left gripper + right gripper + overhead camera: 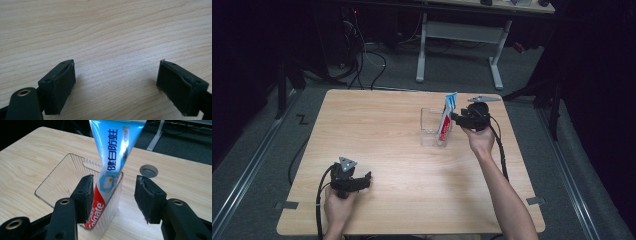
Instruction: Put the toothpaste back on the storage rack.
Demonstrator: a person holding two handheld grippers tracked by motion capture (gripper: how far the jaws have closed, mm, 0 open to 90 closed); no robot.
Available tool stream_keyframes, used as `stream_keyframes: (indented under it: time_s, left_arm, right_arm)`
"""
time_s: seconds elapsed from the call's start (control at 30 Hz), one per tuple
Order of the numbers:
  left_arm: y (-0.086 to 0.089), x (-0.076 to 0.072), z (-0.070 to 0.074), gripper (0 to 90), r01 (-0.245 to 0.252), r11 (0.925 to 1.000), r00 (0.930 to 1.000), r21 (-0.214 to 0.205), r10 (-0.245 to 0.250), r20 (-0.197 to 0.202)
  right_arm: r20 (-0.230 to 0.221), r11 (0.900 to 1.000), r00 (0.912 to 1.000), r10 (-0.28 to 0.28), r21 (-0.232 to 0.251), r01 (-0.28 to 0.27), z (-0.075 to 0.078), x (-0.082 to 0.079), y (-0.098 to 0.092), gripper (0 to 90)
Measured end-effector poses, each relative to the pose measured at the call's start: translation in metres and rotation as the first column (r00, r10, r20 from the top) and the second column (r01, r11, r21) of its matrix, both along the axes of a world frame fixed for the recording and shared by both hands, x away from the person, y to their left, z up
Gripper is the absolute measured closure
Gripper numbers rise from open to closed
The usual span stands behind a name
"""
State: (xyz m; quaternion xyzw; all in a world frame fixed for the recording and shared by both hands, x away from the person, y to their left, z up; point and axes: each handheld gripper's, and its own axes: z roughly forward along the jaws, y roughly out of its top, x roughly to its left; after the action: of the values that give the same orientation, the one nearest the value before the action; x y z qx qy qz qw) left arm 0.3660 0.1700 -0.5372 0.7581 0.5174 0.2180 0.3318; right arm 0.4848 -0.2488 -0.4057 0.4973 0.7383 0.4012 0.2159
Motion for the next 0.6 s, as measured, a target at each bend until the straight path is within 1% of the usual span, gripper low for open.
stream_keyframes:
  time_s: [0.07, 0.37, 0.6]
  left_arm:
    - [0.0, 0.0, 0.0, 15.6, 0.0, 1.0, 1.0, 0.0, 0.0, 0.0]
    - [0.0, 0.0, 0.0, 15.6, 0.0, 1.0, 1.0, 0.0, 0.0, 0.0]
    - [0.0, 0.0, 0.0, 15.6, 0.0, 1.0, 1.0, 0.0, 0.0, 0.0]
  right_arm:
    - [-0.004, 1.0, 1.0, 0.003, 0.001, -0.003, 0.001, -0.002, -0.003, 49.5]
    - [0.013, 0.9999, 0.9999, 0.008, 0.013, -0.008, 0.012, -0.011, -0.013, 50.7]
    - [0.018, 0.9997, 0.9997, 0.019, 0.017, -0.019, 0.017, -0.018, -0.016, 50.7]
